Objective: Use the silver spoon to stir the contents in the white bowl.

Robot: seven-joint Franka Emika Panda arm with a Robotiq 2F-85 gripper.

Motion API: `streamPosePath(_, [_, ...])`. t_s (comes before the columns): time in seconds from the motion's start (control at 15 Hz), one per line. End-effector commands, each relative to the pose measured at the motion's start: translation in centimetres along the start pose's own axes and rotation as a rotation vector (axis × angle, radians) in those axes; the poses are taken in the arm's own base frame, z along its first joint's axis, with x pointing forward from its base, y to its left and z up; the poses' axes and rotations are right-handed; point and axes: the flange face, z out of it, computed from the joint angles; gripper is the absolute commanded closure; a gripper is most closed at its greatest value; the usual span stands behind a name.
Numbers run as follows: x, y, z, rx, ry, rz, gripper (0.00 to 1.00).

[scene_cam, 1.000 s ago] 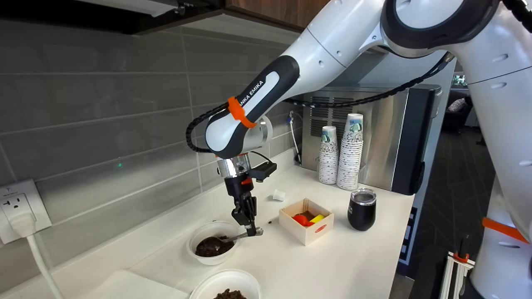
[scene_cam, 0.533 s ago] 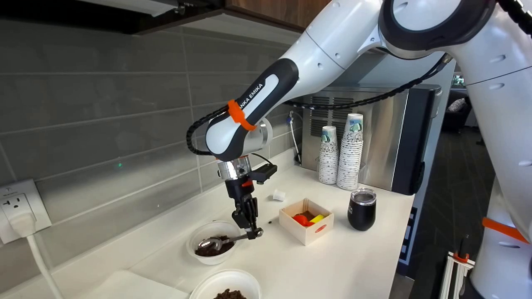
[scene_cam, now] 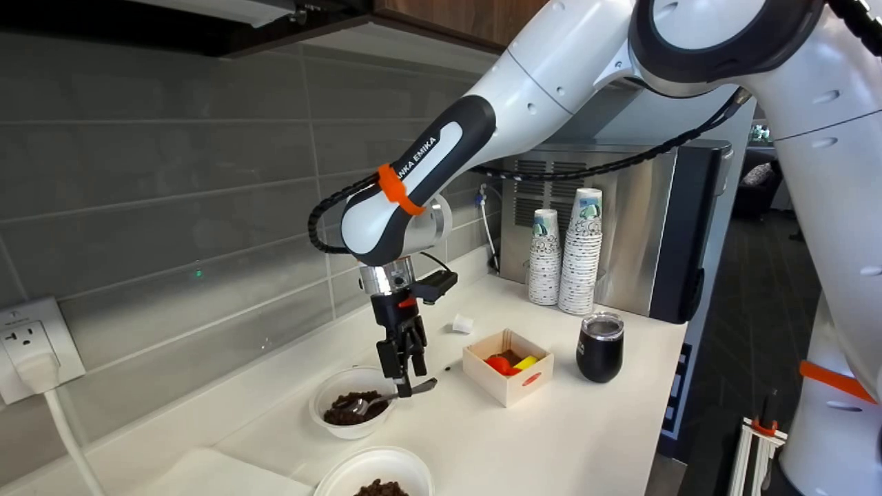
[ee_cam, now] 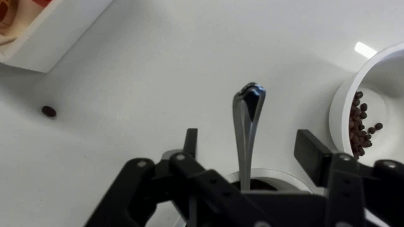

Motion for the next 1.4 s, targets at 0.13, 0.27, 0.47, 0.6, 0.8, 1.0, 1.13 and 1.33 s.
streamPosePath(0.13, [-2.9,-0.5,-2.3,0.002,0.113,0.014,0.00])
streamPosePath(0.27, [-4.3,-0.7,-2.9,0.002,0.149,0.035,0.00])
streamPosePath(0.47, [-7.1,-1.4,-3.4,-0.002,0.202,0.072,0.00])
streamPosePath(0.6, [-8.9,-1.9,-3.7,-0.006,0.238,0.098,0.00])
streamPosePath(0.8, [-11.4,-3.0,-3.9,-0.004,0.291,0.124,0.00])
streamPosePath(1.0, [-13.4,-4.0,-3.9,0.001,0.321,0.140,0.00])
streamPosePath(1.13, [-14.4,-4.6,-3.7,0.005,0.332,0.144,0.00])
streamPosePath(1.33, [-15.4,-5.5,-3.2,0.010,0.348,0.148,0.00])
